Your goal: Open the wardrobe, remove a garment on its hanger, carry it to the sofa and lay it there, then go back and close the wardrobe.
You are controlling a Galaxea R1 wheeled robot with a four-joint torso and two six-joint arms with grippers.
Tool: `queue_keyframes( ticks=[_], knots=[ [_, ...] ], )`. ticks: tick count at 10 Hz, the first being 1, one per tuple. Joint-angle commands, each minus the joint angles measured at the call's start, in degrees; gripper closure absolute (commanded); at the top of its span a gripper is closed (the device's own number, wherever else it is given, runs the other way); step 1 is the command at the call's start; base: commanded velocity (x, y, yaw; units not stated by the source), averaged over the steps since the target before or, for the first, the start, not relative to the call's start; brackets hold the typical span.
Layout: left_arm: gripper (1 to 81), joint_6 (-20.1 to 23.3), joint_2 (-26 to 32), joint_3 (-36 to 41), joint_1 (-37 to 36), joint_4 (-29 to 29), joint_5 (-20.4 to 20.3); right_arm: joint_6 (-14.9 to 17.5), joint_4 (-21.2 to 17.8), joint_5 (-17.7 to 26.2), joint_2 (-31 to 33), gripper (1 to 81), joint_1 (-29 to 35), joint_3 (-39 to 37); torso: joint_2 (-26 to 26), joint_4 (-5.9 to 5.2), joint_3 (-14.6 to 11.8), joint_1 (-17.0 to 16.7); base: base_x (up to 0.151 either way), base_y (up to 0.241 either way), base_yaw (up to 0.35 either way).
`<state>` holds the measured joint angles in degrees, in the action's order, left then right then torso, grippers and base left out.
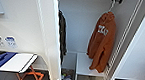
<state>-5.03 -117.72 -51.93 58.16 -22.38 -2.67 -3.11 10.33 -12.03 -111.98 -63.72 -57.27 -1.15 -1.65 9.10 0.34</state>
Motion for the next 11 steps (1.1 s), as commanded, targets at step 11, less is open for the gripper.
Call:
queue_keyframes(
  ticks=[11],
  knots=[
    [1.0, -0.76, -11.48, -24.78, 2.88, -0.12, 1.09, -4.01, -0.57, 3.16, -14.42, 1.0, -2.34, -23.99, -0.04, 0.00, -0.02, -0.09, 0.000, 0.000, 0.000]
  ],
)
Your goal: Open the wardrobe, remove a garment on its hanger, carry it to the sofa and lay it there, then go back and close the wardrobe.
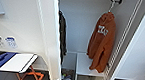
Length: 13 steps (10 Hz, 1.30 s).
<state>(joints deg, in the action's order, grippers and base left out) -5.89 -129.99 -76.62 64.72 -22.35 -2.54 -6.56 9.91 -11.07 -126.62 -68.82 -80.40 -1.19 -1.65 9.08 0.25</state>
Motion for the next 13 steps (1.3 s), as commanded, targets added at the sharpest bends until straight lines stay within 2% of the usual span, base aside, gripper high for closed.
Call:
queue_keyframes(
  ticks=[1, 4, 8, 11, 13],
  knots=[
    [1.0, 0.09, 0.43, -1.52, -3.15, -0.07, 1.04, -0.99, -0.16, 2.71, -0.84, 1.0, 2.32, -3.33, 0.00, 0.00, 0.00, 0.00, 0.000, 0.000, 0.000],
    [1.0, 0.00, -1.85, -6.51, 0.71, 0.02, 0.34, -1.97, -0.07, 3.33, -4.27, 1.0, -0.14, -9.49, 0.00, 0.00, 0.00, 0.00, 0.000, 0.000, 0.000],
    [1.0, 0.26, -8.09, -16.10, 5.37, -0.24, 0.34, -2.05, -0.07, 3.69, -10.15, 1.0, -4.18, -17.57, -0.02, 0.00, -0.02, -0.02, 0.000, 0.000, 0.000],
    [1.0, 0.35, -12.14, -22.25, 7.66, -0.68, 0.34, -1.97, 0.02, 4.48, -16.49, 1.0, -7.70, -26.98, -0.02, 0.00, -0.07, -0.02, 0.000, 0.000, 0.000],
    [1.0, 0.44, -14.16, -25.07, 9.24, -0.77, 0.34, -1.97, 0.20, 4.39, -18.52, 1.0, -9.81, -28.93, -0.05, 0.00, -0.07, -0.06, 0.000, 0.000, 0.000]
  ],
)
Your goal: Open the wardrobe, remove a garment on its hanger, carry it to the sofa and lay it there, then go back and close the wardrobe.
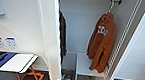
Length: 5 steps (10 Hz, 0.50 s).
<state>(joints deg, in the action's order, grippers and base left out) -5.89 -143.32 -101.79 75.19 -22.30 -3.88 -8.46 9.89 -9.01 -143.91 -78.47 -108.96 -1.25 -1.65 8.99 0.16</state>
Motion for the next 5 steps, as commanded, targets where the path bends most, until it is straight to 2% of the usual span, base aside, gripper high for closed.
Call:
queue_keyframes(
  ticks=[1, 5],
  knots=[
    [1.0, 0.44, -1.52, -0.42, -0.61, -0.65, 1.68, -0.07, 0.22, 2.33, -2.63, 1.0, -0.86, -2.20, 0.00, 0.00, 0.00, 0.00, 0.000, 0.000, 0.000],
    [1.0, 0.00, -6.80, -9.04, 1.32, 0.76, 1.50, -0.94, -0.57, 1.98, -6.68, 1.0, -2.88, -11.26, -0.02, 0.00, -0.02, -0.05, 0.000, 0.000, 0.000]
  ],
)
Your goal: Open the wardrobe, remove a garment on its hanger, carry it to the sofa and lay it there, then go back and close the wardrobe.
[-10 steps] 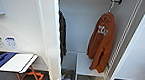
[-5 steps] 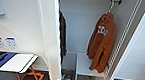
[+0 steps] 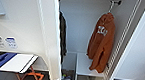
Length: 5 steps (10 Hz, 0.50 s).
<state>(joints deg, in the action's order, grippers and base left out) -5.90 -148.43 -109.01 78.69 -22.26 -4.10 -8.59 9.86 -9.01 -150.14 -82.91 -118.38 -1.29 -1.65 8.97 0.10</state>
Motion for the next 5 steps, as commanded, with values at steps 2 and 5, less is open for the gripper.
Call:
queue_keyframes(
  ticks=[2, 5],
  knots=[
    [1.0, 0.01, -4.58, -6.81, -1.65, 2.13, 1.72, -3.53, -0.55, 1.71, -1.50, 1.0, 1.29, -6.73, 0.00, 0.00, 0.00, 0.00, 0.000, 0.000, 0.000],
    [1.0, 0.01, -7.59, -12.28, -1.47, 5.03, 1.72, -5.73, -0.63, 1.80, -6.51, 1.0, 0.77, -17.05, 0.00, 0.00, -0.02, 0.00, 0.000, 0.000, 0.000]
  ],
)
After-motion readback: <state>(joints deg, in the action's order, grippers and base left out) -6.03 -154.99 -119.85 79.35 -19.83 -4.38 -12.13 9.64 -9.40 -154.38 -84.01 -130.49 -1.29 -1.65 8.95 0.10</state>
